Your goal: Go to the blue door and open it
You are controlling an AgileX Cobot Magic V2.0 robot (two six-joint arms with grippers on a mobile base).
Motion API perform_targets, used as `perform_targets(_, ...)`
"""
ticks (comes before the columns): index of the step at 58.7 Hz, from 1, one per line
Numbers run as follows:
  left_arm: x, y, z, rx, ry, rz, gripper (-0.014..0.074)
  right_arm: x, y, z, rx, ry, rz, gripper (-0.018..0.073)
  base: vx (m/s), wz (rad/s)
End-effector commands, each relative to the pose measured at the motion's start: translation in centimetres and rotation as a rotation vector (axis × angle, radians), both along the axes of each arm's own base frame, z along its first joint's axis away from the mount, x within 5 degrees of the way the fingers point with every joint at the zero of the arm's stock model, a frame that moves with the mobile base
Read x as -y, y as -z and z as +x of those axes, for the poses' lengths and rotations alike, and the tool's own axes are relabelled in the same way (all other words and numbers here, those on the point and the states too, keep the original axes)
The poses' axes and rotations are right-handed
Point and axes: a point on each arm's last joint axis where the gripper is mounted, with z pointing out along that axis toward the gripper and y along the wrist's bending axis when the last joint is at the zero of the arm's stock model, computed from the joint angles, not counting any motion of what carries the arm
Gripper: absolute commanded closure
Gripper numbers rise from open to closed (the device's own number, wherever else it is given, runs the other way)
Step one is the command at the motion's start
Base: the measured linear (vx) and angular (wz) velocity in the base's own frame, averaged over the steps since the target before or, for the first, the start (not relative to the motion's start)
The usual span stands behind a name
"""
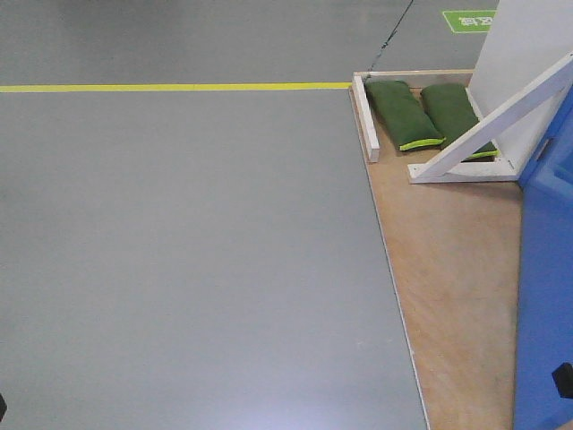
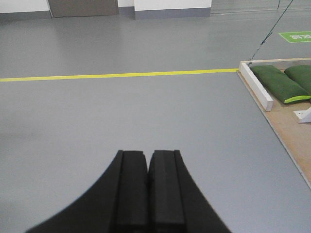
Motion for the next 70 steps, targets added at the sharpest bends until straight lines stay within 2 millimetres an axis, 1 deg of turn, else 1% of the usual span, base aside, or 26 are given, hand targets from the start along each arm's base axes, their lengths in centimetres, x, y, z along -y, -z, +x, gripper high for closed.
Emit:
perform_targets(1,0.1,-1.5,0.1,0.117,0.007,-0.005,0.0524,0.0,-1.4,-0.1,0.104,0.004,-0.044,0.0551,0.00,0.00)
perform_targets(5,0.1,-1.5,0.1,0.117,0.007,-0.005,0.0524,0.1,-2.2,-0.1,0.103,0.007,-0.059,0.0551,0.00,0.00)
perform_targets(11,0.1,-1.5,0.1,0.117,0.007,-0.005,0.0524,0.1,-4.3,0.2,0.098,0.007,-0.054,0.0551,0.00,0.00)
perform_targets(20,0.1,-1.5,0.1,0.117,0.007,-0.005,0.0524,0.1,-7.7,1.6,0.075,0.002,0.022,0.0551,0.00,0.00)
perform_targets(26,0.1,-1.5,0.1,0.117,0.007,-0.005,0.0524,0.0,-10.6,2.6,0.091,-0.003,0.105,0.0551,0.00,0.00)
perform_targets(31,0.1,-1.5,0.1,0.117,0.007,-0.005,0.0524,-0.1,-13.9,3.4,0.138,-0.011,0.185,0.0551,0.00,0.00)
perform_targets(37,0.1,-1.5,0.1,0.117,0.007,-0.005,0.0524,-0.1,-17.2,4.5,0.206,-0.022,0.340,0.0551,0.00,0.00)
perform_targets(42,0.1,-1.5,0.1,0.117,0.007,-0.005,0.0524,0.1,-18.9,5.5,0.260,-0.023,0.483,0.0551,0.00,0.00)
perform_targets(46,0.1,-1.5,0.1,0.117,0.007,-0.005,0.0524,0.3,-19.5,6.3,0.296,-0.007,0.568,0.0551,0.00,0.00)
perform_targets(50,0.1,-1.5,0.1,0.117,0.007,-0.005,0.0524,0.9,-19.8,7.1,0.320,0.037,0.604,0.0551,0.00,0.00)
perform_targets(54,0.1,-1.5,0.1,0.117,0.007,-0.005,0.0524,1.9,-20.0,8.0,0.324,0.110,0.608,0.0551,0.00,0.00)
perform_targets(58,0.1,-1.5,0.1,0.117,0.007,-0.005,0.0524,3.7,-20.6,9.0,0.347,0.220,0.617,0.0551,0.00,0.00)
perform_targets(60,0.1,-1.5,0.1,0.117,0.007,-0.005,0.0524,4.8,-20.9,9.4,0.362,0.281,0.627,0.0551,0.00,0.00)
perform_targets(61,0.1,-1.5,0.1,0.117,0.007,-0.005,0.0524,5.7,-21.2,9.6,0.377,0.330,0.633,0.0551,0.00,0.00)
perform_targets(63,0.1,-1.5,0.1,0.117,0.007,-0.005,0.0524,6.7,-21.5,9.8,0.397,0.380,0.649,0.0551,0.00,0.00)
perform_targets(65,0.1,-1.5,0.1,0.117,0.007,-0.005,0.0524,8.3,-21.9,10.0,0.422,0.453,0.662,0.0551,0.00,0.00)
perform_targets(69,0.1,-1.5,0.1,0.117,0.007,-0.005,0.0524,10.6,-22.7,10.0,0.479,0.558,0.694,0.0551,0.00,0.00)
perform_targets(70,0.1,-1.5,0.1,0.117,0.007,-0.005,0.0524,11.7,-23.0,9.9,0.511,0.605,0.697,0.0551,0.00,0.00)
